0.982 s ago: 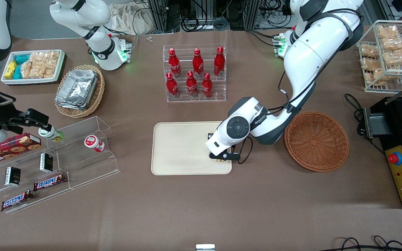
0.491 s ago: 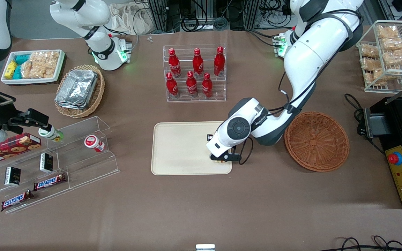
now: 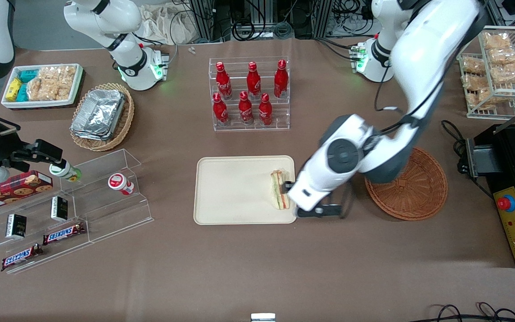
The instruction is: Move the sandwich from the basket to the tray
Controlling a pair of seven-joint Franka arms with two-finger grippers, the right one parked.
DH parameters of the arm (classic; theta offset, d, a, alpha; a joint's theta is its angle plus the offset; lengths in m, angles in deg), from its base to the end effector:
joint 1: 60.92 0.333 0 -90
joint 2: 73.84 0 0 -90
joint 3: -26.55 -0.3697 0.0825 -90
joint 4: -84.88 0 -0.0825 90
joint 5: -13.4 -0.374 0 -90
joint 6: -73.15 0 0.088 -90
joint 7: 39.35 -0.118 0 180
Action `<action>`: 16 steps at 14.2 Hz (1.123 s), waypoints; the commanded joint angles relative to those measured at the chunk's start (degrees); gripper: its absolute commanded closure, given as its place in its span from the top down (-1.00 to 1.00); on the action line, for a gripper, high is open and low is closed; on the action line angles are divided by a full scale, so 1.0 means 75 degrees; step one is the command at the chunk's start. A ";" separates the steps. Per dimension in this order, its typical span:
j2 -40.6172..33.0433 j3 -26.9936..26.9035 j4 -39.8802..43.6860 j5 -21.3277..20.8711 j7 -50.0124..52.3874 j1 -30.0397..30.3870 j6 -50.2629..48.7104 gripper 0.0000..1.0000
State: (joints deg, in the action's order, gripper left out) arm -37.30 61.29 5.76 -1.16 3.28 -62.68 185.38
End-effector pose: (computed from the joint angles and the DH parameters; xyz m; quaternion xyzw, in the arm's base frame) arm 0.6581 -0.3306 0.4267 0.9965 0.0595 -0.0142 0.0575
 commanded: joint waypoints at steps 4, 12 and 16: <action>-0.1916 0.0031 -0.0476 -0.0050 0.0011 0.1205 -0.1581 1.00; -0.3477 -0.0027 -0.1532 0.0348 0.0011 0.1804 -0.1570 1.00; -0.3805 -0.1218 -0.1673 0.0641 -0.1072 0.1583 -0.1558 1.00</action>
State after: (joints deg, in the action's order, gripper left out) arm -63.20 56.65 -4.79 1.87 1.05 -50.21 173.33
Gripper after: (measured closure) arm 0.000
